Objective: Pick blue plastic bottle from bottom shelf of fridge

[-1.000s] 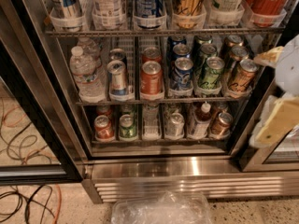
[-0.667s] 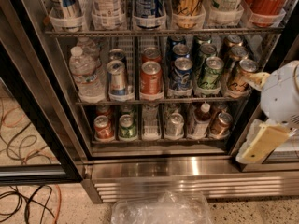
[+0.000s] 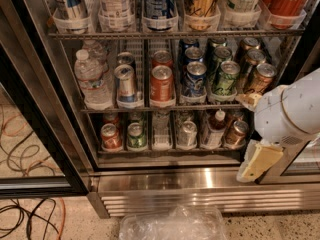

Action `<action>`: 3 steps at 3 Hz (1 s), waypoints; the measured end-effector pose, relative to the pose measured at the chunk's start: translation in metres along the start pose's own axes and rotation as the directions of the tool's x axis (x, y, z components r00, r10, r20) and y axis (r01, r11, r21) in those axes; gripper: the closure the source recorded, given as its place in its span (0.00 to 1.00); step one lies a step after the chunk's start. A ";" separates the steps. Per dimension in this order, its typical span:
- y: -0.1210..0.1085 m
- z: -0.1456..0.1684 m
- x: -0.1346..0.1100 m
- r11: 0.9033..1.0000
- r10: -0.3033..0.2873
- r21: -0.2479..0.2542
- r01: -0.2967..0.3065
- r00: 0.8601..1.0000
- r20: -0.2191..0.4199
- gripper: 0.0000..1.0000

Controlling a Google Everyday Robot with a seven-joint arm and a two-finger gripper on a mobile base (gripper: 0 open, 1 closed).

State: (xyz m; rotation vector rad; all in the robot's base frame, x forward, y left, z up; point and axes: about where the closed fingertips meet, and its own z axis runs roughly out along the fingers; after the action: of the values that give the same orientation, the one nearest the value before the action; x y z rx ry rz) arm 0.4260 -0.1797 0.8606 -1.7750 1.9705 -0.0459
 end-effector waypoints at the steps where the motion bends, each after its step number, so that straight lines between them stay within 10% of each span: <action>1: 0.002 0.014 -0.006 0.999 0.027 0.034 -0.029 0.998 0.052 0.00; 3: 0.038 0.077 -0.039 0.976 0.203 0.024 -0.215 0.949 0.241 0.00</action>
Offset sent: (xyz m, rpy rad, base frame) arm 0.0394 0.0936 -0.1121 0.5541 -0.2193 -0.2747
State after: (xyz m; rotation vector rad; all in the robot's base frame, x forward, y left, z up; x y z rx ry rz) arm 0.4214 -0.1150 0.7922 -1.4565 1.9508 0.1784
